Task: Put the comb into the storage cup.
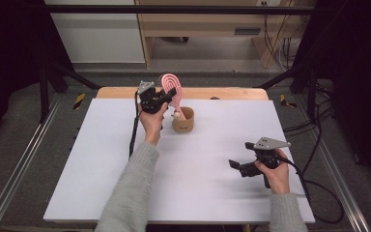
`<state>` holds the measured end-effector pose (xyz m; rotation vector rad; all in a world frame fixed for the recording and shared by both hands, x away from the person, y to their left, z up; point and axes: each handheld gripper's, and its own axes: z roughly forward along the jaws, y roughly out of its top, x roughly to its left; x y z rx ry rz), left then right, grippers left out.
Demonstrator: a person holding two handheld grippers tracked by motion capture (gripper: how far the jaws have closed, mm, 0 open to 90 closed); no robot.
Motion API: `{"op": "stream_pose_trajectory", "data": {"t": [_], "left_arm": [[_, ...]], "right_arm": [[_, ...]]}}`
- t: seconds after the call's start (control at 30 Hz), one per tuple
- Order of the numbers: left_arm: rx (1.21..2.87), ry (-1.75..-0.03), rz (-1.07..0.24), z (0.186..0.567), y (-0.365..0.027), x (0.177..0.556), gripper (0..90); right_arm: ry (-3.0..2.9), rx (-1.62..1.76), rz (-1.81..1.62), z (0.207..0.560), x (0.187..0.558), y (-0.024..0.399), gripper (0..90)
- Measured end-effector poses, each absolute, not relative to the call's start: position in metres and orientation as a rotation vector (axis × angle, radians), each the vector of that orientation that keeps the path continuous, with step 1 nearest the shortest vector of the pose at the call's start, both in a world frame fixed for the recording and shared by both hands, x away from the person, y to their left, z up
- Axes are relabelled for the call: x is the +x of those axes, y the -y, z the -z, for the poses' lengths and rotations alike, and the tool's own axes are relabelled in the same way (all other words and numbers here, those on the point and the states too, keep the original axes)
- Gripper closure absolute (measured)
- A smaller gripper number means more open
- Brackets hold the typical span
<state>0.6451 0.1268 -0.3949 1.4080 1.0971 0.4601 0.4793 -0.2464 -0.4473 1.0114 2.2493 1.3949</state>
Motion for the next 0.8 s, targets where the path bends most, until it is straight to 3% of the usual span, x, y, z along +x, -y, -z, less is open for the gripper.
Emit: {"op": "stream_pose_trajectory", "data": {"t": [0.8], "left_arm": [[1.44,-1.134,-0.478,0.397,-0.14,0.644,57.9]], "right_arm": [[-2.252,1.014,-1.394,0.448,0.479,0.245,0.6]]}}
